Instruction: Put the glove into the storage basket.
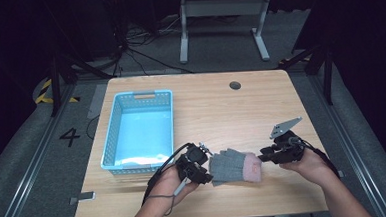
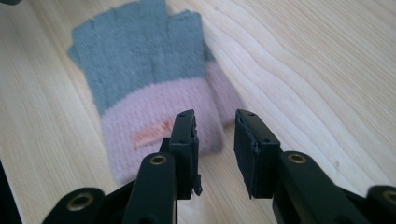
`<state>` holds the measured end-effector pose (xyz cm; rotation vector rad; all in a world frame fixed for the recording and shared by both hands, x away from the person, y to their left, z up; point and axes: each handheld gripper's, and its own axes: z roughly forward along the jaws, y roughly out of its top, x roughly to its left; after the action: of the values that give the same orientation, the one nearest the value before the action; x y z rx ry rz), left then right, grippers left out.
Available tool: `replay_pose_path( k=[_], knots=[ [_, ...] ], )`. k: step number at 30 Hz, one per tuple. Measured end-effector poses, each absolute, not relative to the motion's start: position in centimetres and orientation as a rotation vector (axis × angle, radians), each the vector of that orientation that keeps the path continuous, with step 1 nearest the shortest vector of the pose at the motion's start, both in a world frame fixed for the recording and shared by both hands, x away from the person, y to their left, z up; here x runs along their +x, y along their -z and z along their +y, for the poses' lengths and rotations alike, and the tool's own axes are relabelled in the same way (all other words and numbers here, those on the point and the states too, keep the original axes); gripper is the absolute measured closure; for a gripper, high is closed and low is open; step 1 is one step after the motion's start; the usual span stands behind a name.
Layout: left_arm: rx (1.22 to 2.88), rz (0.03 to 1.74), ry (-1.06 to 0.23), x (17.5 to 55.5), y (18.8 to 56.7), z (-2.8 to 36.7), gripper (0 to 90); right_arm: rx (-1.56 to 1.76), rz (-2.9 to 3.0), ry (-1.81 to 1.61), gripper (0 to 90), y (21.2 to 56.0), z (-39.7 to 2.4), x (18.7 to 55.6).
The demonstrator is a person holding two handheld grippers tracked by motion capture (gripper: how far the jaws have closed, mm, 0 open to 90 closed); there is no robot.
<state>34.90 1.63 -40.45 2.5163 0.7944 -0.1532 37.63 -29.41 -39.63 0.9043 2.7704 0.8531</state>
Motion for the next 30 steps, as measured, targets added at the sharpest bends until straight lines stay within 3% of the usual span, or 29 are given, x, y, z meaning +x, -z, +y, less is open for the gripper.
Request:
replay_pose_path(
  k=[14, 22, 28, 30],
  knots=[
    [2.641, 0.757, 0.151, 35.0, 42.2, 0.5, 67.8, 0.930, 2.837, -0.710, 68.0, 41.4, -30.8, 38.0],
    [2.624, 0.749, 0.148, 35.3, 42.6, 0.3, 64.7, 0.892, 2.870, -0.711, 68.7, 42.2, -30.2, 38.1],
    [2.621, 0.747, 0.156, 35.3, 42.8, 0.1, 64.2, 0.862, 2.875, -0.734, 72.8, 42.3, -30.1, 38.0],
    [2.629, 0.738, 0.164, 35.2, 42.9, -0.1, 64.2, 0.830, 2.873, -0.758, 81.2, 42.1, -30.0, 37.9]
  ],
)
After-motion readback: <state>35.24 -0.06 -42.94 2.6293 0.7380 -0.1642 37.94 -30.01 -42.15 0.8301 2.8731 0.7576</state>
